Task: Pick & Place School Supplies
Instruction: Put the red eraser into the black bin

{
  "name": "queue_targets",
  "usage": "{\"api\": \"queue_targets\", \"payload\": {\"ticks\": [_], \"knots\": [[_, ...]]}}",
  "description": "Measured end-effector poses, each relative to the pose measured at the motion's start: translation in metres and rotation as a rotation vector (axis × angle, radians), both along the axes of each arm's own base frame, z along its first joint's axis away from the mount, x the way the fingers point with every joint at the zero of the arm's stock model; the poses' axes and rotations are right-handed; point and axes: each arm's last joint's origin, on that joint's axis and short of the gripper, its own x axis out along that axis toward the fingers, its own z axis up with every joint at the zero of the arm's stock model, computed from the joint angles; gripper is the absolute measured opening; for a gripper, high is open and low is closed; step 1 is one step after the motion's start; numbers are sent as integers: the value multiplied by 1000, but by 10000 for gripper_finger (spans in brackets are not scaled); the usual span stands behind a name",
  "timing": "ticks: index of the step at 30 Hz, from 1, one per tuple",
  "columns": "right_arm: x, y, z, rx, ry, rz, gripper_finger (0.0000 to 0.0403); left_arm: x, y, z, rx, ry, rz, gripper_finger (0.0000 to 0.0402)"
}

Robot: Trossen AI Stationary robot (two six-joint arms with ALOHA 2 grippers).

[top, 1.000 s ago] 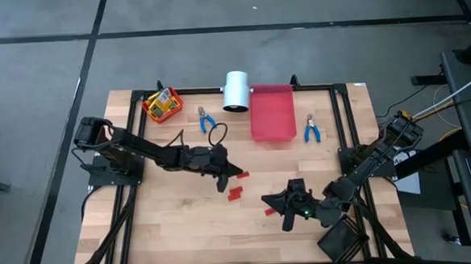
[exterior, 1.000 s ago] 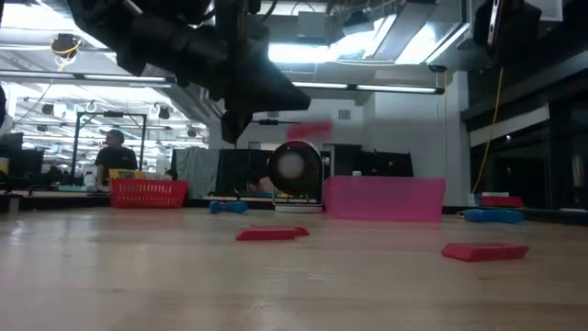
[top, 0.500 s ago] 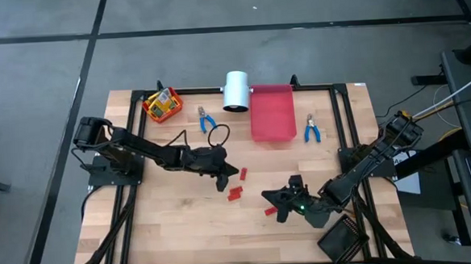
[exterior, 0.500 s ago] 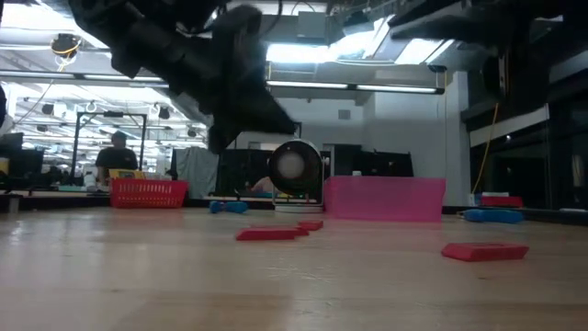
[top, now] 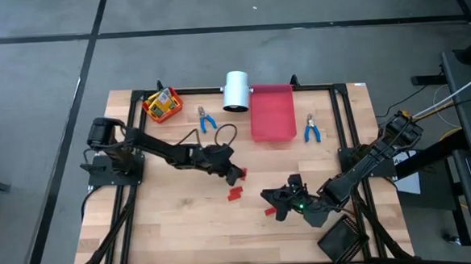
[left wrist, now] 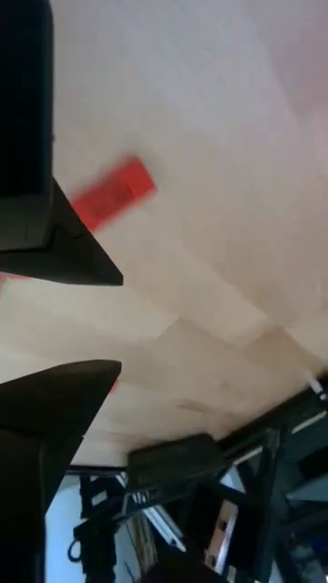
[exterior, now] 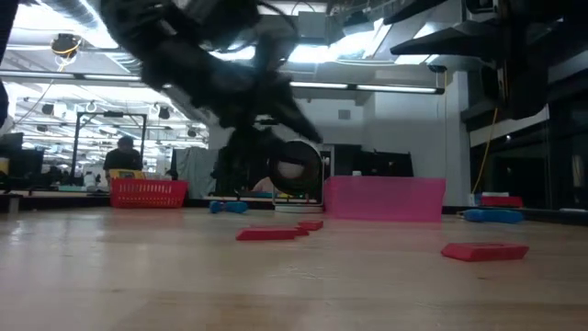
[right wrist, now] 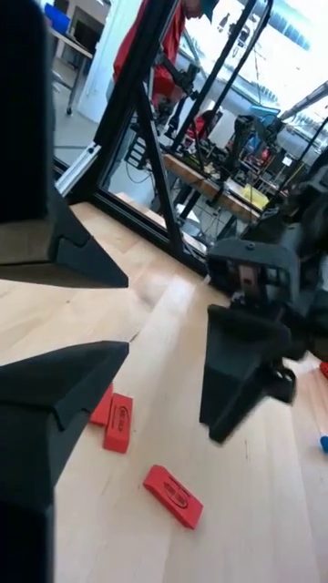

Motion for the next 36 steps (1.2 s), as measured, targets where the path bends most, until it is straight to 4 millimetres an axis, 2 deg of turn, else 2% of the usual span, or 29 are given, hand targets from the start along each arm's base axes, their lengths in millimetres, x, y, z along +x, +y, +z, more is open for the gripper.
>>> {"api": "queue_targets", "payload": {"ticks": [2,7,10,19,36], "knots": [[0,1,0,9,-1,13,109,15,0,3,-9,27,-12,139],[-4,5,4,19,-9,34,110,42,1,-5,-11,225,-89,136],[-9,7,7,14,-12,38,110,54,0,-2,2,243,-90,144],[-17,14,6,19,-11,41,110,51,9,-1,45,381,-7,173],[-17,14,6,12,-7,39,110,50,15,-13,43,446,8,175]]}}
